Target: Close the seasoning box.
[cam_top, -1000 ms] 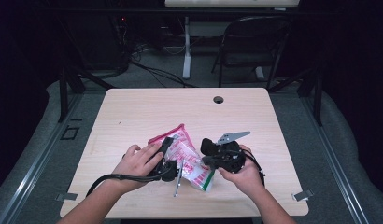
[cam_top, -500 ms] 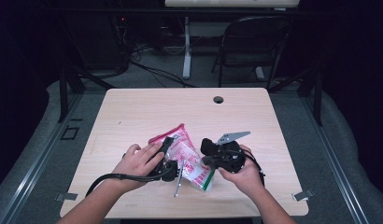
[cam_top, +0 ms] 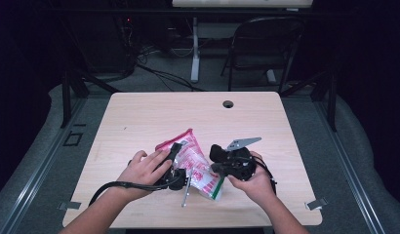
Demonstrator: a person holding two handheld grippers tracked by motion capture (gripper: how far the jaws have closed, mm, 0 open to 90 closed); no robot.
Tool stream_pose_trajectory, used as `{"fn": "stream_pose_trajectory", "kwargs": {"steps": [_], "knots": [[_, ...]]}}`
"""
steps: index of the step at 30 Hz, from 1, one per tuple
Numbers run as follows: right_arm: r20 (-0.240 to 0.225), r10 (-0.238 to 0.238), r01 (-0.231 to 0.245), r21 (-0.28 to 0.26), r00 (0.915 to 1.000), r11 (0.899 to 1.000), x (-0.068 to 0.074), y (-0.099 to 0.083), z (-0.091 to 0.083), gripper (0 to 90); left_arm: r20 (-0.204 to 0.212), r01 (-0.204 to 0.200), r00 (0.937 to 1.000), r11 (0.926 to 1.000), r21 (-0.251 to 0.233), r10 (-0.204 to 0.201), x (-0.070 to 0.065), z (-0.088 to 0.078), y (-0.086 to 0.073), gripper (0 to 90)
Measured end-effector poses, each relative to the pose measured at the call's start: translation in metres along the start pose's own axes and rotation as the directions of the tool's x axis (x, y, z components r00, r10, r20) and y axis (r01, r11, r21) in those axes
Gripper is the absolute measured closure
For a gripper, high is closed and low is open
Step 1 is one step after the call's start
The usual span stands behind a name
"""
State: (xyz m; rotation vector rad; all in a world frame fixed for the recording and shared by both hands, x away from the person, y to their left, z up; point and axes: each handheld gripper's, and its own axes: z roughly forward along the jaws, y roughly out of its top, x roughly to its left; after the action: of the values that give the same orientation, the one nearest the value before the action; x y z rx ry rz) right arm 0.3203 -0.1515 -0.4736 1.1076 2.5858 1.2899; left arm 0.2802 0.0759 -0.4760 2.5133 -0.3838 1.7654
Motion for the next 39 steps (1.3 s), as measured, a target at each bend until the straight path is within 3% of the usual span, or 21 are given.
{"fn": "stream_pose_trajectory", "kwargs": {"steps": [39], "knots": [[0.004, 0.001, -0.001, -0.002, 1.0, 1.0, 0.0008, -0.0009, 0.0003, 90.0, -0.02, -0.044, 0.9988, 0.999, 0.005, 0.044, 0.0032, -0.0012, 0.004, 64.6]]}}
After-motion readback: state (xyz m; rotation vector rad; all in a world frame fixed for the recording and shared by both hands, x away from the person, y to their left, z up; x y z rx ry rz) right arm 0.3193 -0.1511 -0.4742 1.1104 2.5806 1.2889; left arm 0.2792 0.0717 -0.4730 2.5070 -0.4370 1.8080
